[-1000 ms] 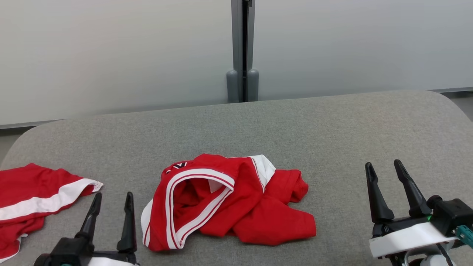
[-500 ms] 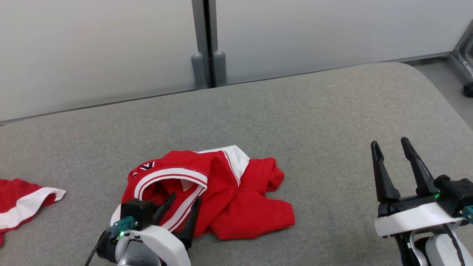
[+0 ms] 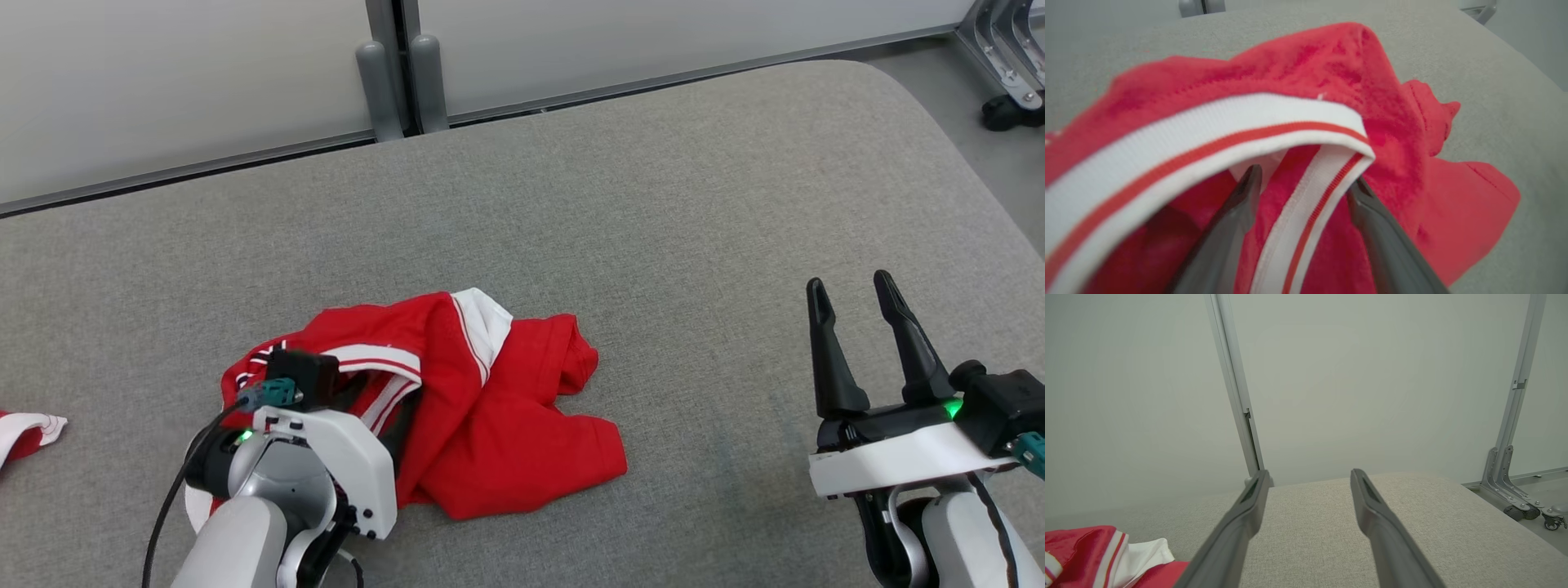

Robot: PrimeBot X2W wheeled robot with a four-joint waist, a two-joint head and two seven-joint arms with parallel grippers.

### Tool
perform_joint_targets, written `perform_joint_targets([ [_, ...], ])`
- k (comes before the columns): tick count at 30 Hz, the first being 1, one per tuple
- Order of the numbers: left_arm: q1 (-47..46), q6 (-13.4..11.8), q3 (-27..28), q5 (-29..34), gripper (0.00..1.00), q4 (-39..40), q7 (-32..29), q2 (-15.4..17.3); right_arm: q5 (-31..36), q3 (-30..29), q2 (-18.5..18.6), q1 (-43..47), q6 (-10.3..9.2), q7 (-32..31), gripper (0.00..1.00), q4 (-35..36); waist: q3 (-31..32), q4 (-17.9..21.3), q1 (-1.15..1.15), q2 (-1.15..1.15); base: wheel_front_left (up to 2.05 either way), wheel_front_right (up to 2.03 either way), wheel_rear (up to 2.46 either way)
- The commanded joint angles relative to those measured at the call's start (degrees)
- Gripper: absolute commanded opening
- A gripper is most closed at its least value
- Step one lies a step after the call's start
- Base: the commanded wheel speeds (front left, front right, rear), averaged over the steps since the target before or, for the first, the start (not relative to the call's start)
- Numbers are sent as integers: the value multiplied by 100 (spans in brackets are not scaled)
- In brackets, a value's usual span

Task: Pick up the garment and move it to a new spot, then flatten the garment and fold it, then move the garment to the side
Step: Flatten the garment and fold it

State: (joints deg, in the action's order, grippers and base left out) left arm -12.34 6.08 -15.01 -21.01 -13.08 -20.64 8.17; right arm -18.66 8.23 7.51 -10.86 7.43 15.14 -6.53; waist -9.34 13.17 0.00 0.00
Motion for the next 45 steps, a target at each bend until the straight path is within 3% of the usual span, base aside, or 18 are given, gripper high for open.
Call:
perform_joint_targets([
  [1,-158,-59,28,47,88,37,47,4,31,-15,-4,-56,11,0,100,5,-39,18,0,0,0,0,0],
  [2,-194,-76,28,57,55,29,58,-2,39,-19,-11,-58,11,0,100,-5,-43,15,0,0,0,0,0],
  [3,-219,-72,8,56,36,26,76,-14,43,-21,-18,-62,11,0,100,-15,-40,8,0,0,0,0,0],
  [4,-238,-57,-11,40,5,30,118,-32,49,-24,-21,-60,11,0,100,-24,-29,-5,0,0,0,0,0],
  [5,-252,-40,-37,17,0,18,150,-44,48,-19,-19,-49,11,0,100,-41,-11,-25,0,0,0,0,0],
  [13,-7,75,-222,-369,0,196,434,-143,18,59,72,128,11,0,100,-154,374,-359,0,0,0,0,0],
  [17,253,108,-289,-670,0,609,362,-19,-10,53,150,259,11,0,100,-198,598,-689,0,0,0,0,0],
  [24,1126,131,-100,-1225,0,1740,-186,611,-39,46,250,495,11,0,100,-269,870,-1318,0,0,0,0,0],
  [29,1911,-188,588,-1466,0,2247,-379,1190,-18,83,283,576,11,0,100,-314,976,-1720,0,0,0,0,0],
  [36,2248,-536,1172,-1348,0,1802,-130,1482,-32,92,282,549,11,0,100,-345,1001,-1909,0,0,0,0,0],
  [41,2197,-519,1317,-1328,0,976,279,1454,-67,114,322,557,11,0,100,-357,1005,-1946,0,0,0,0,0],
  [42,2159,-493,1303,-1293,5,812,361,1453,-79,121,329,566,11,0,100,-367,1005,-1947,0,0,0,0,0],
  [43,2095,-476,1310,-1251,39,651,486,1437,-86,130,336,571,11,0,100,-376,1004,-1946,0,0,0,0,0],
  [44,2027,-469,1316,-1226,100,518,638,1401,-89,136,342,571,11,0,100,-382,1004,-1943,0,0,0,0,0],
  [45,2000,-450,1304,-1206,100,393,742,1370,-94,143,347,569,11,0,100,-390,1005,-1939,0,0,0,0,0],
])
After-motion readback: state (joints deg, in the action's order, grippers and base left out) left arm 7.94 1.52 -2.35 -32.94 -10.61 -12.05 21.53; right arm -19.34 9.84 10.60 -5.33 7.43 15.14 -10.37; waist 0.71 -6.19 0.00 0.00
